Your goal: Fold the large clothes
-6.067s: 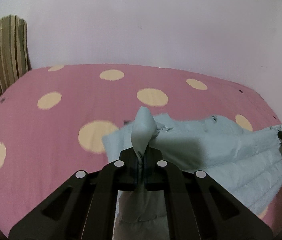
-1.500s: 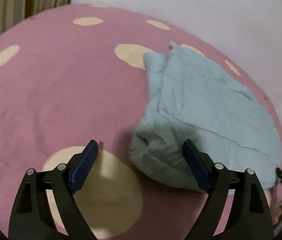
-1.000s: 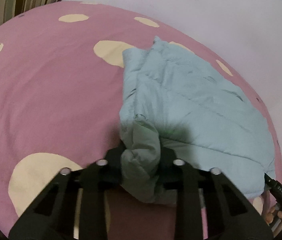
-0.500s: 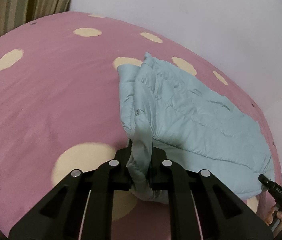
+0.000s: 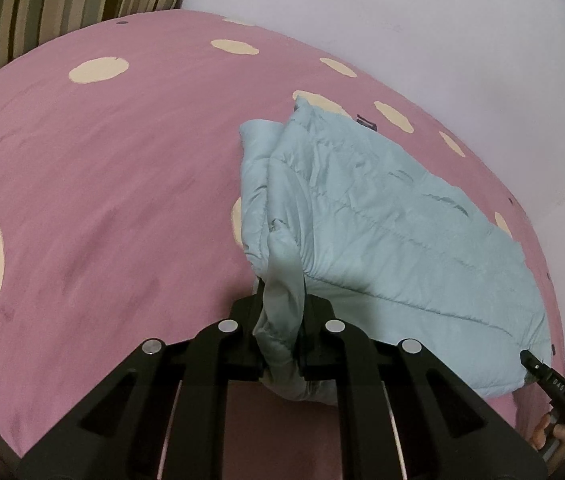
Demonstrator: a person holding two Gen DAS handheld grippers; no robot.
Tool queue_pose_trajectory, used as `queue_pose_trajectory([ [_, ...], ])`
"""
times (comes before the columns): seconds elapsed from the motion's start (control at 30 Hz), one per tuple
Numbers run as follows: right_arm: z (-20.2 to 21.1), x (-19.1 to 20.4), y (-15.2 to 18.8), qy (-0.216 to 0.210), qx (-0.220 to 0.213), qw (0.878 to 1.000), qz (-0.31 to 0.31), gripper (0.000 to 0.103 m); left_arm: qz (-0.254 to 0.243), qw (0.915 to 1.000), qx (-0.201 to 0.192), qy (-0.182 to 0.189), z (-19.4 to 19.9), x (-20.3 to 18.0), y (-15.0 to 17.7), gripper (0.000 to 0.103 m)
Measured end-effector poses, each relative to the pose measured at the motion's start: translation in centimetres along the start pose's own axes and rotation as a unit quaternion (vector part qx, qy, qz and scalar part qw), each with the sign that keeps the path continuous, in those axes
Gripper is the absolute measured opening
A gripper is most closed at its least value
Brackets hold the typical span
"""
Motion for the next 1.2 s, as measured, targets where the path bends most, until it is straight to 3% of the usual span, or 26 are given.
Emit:
queue_pose_trajectory([
  [0.3,-0.8,-0.2,0.0,-0.002,0.002,1.000,-0.002,0.018,-0.011,0.9998,0.001,-0.014,-0.6,0.1,0.5,0.012],
  [0.63,-0.3,-0.7,0.2,-0.002,0.002,1.000,-0.013,0.031,-0.032,0.9986,-0.002,-0.042,-0.8,0.0,1.0,0.017],
  [0.77,0.1,-0.9,0.3,0.004,0.001,1.000,-0.016,0.036,-0.041,0.9977,-0.005,-0.053,-0.7,-0.1,0.9,0.023],
  [0.93,0.9,-1.5,0.1,0.018,-0.003,1.000,-0.018,0.043,-0.045,0.9967,-0.011,-0.066,-0.2,0.1,0.8,0.042],
  [1.0,1.5,-1.8,-0.2,0.029,-0.010,0.999,-0.016,0.045,-0.046,0.9966,-0.014,-0.067,0.1,0.2,0.7,0.050],
  [1.2,3.6,-2.3,-1.5,0.072,-0.038,0.997,-0.006,0.045,-0.056,0.9954,-0.019,-0.076,0.8,0.4,0.3,0.060],
])
Point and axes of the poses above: each gripper's, at about its wrist camera, not at the fingertips, and z roughly against the way its jaws point, x to its left, y to its underside, the point moved 8 cm from there along -z, roughly the way its jaws point, and after that the axes turned 5 degrees about z, right-handed, at the moved point
